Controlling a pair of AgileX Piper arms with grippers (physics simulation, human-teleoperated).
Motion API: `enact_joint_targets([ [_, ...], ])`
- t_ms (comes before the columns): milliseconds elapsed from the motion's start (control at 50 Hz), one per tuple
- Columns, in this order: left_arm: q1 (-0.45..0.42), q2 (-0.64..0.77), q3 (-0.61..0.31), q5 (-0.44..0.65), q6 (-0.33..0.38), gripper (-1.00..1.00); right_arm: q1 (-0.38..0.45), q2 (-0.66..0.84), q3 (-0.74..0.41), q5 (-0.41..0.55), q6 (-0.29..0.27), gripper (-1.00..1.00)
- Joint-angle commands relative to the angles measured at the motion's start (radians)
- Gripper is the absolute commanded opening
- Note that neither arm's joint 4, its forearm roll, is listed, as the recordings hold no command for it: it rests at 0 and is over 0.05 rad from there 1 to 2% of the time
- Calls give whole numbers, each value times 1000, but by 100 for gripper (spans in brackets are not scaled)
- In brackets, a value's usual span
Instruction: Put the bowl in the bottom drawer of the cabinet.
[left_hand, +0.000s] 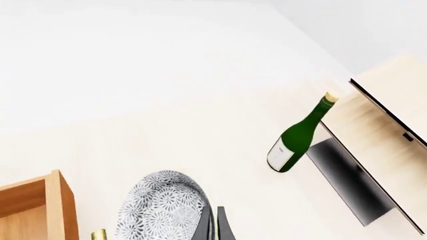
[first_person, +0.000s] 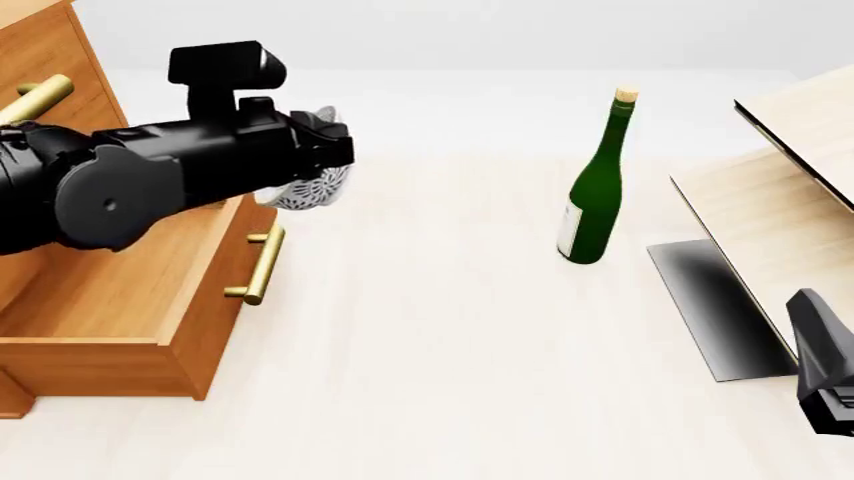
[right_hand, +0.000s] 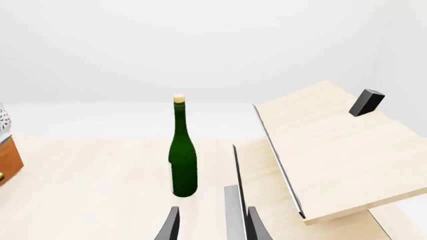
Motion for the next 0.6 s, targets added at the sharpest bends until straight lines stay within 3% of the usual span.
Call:
enact_joint_targets([
  [20, 47, -73, 27, 16, 10, -100, 0, 0, 0, 0, 0, 100],
  [380, 142, -203, 104, 37, 12, -100, 0, 0, 0, 0, 0, 100],
  [420, 148, -224, 53, 107, 10, -100, 0, 0, 0, 0, 0, 100],
  [500, 161, -231, 119, 34, 3, -100, 0, 0, 0, 0, 0, 100],
  [520, 164, -245, 76, 90, 3, -100, 0, 0, 0, 0, 0, 100],
  [580, 171, -245, 111, 52, 1, -100, 0, 0, 0, 0, 0, 100],
  [600, 175, -256, 76, 98, 0, -100, 0, 0, 0, 0, 0, 100],
])
